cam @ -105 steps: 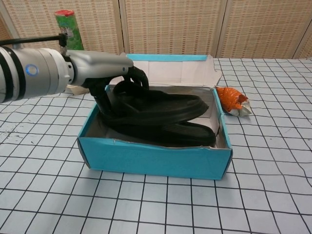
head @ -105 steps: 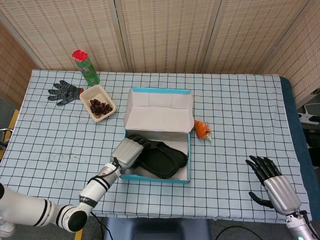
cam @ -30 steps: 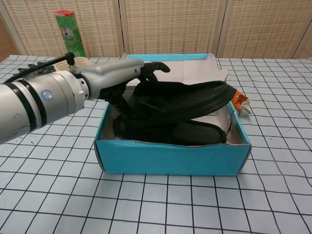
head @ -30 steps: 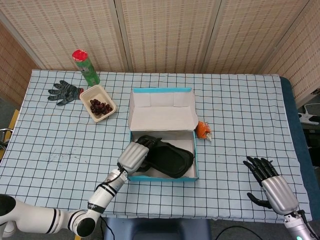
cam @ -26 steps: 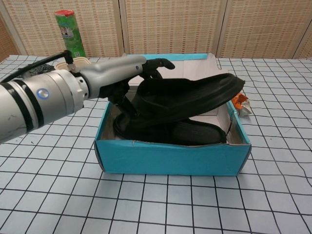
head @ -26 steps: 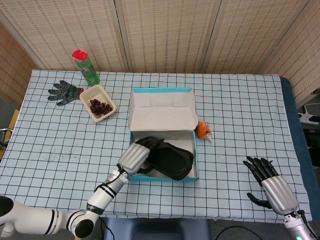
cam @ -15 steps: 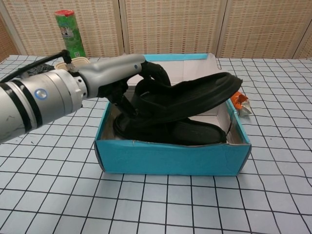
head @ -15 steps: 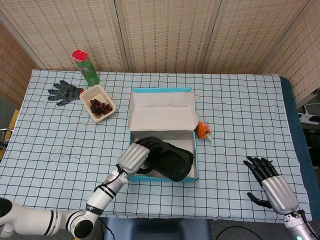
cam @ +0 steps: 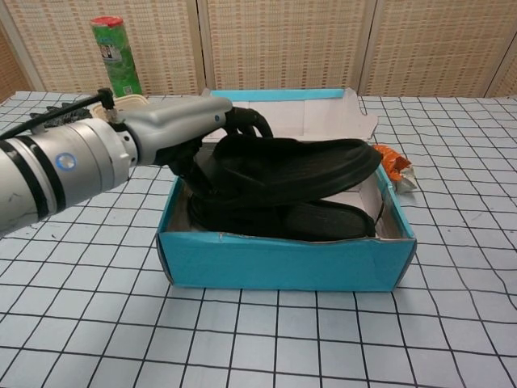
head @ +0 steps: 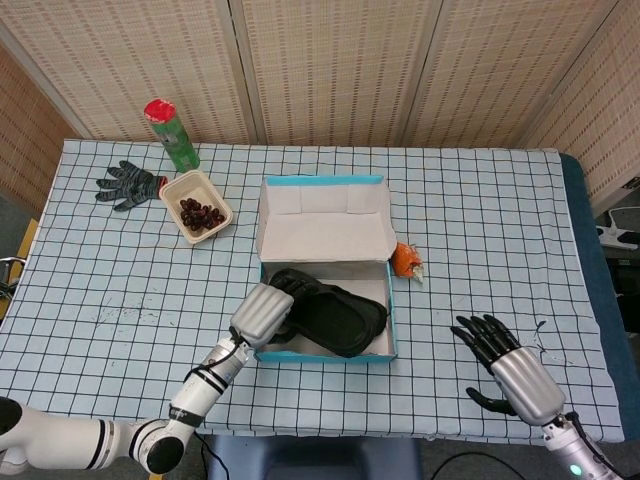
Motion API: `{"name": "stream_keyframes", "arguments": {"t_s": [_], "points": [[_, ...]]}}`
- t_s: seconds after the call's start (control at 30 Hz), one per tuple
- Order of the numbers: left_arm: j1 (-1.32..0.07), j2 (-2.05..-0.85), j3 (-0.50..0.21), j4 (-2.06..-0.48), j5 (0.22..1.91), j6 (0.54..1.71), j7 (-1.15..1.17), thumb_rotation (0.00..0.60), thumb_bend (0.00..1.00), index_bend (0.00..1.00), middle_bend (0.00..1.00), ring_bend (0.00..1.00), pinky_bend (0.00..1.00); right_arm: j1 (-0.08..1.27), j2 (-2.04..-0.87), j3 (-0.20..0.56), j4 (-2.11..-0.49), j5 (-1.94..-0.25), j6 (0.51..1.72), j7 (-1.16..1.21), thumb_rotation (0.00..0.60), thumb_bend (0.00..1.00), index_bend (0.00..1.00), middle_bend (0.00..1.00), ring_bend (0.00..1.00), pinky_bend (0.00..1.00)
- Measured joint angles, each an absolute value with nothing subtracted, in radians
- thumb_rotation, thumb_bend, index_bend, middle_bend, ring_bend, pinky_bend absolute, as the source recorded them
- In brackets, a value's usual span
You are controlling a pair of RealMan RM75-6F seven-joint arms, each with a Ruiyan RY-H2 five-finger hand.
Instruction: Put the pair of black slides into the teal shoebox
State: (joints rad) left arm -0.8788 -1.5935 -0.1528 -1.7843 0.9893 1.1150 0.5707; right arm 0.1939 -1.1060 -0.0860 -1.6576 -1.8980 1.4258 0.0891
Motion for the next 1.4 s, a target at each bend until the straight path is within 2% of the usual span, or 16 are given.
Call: {"name": "stream_keyframes", "arguments": {"t_s": [0.17, 0.37, 0.6, 0.8, 0.9, 1.03, 1.17, 1.27, 1.4], "points": [[-0.884, -1.607, -0.159, -1.810, 0.952, 1.121, 0.612, 0.600, 0.43, 0.18, 0.69, 0.70, 0.84, 0.313, -1.132, -0.043, -1.685, -1.976, 1.367, 0.078, 0.600, 0.15, 0.00, 0.00, 0.00, 0.00], [-0.888, -1.605, -0.169, -1.821, 0.915, 1.127, 0.638, 0.600, 0.43, 0.18, 0.69, 0.70, 0.84, 0.422, -1.160, 0.008, -1.734, -1.978, 1.241, 0.029, 0.600, 0.15, 0.00, 0.00, 0.00, 0.00], [-0.885, -1.588, -0.173, -1.840, 0.920, 1.136, 0.643, 0.600, 0.43, 0.18, 0.69, 0.70, 0.84, 0.490, -1.223, 0.053, -1.732, -1.950, 1.175, -0.065, 0.600, 0.16, 0.16, 0.00, 0.00, 0.00], [-0.876, -1.567, -0.168, -1.860, 0.927, 1.134, 0.631, 0.600, 0.43, 0.18, 0.69, 0.70, 0.84, 0.531, -1.280, 0.067, -1.693, -1.897, 1.120, -0.115, 0.600, 0.17, 0.19, 0.00, 0.00, 0.00], [-0.872, -1.558, -0.164, -1.866, 0.927, 1.131, 0.627, 0.600, 0.43, 0.18, 0.69, 0.70, 0.84, 0.542, -1.308, 0.070, -1.675, -1.891, 1.120, -0.131, 0.600, 0.20, 0.30, 0.00, 0.00, 0.00], [-0.871, -1.550, -0.161, -1.875, 0.932, 1.127, 0.622, 0.600, 0.43, 0.18, 0.69, 0.71, 0.84, 0.548, -1.352, 0.074, -1.647, -1.888, 1.143, -0.152, 0.600, 0.26, 0.51, 0.01, 0.00, 0.00], [-0.869, -1.550, -0.155, -1.877, 0.943, 1.121, 0.615, 0.600, 0.43, 0.18, 0.69, 0.71, 0.84, 0.551, -1.398, 0.077, -1.613, -1.885, 1.182, -0.156, 0.600, 0.30, 0.66, 0.10, 0.00, 0.05], [-0.867, -1.546, -0.152, -1.877, 0.948, 1.119, 0.607, 0.600, 0.43, 0.18, 0.69, 0.71, 0.84, 0.551, -1.431, 0.083, -1.585, -1.880, 1.212, -0.166, 0.600, 0.31, 0.75, 0.17, 0.00, 0.10], [-0.860, -1.536, -0.152, -1.882, 0.953, 1.118, 0.589, 0.600, 0.43, 0.18, 0.69, 0.71, 0.83, 0.555, -1.455, 0.085, -1.563, -1.866, 1.221, -0.191, 0.600, 0.32, 0.83, 0.21, 0.03, 0.15]]}}
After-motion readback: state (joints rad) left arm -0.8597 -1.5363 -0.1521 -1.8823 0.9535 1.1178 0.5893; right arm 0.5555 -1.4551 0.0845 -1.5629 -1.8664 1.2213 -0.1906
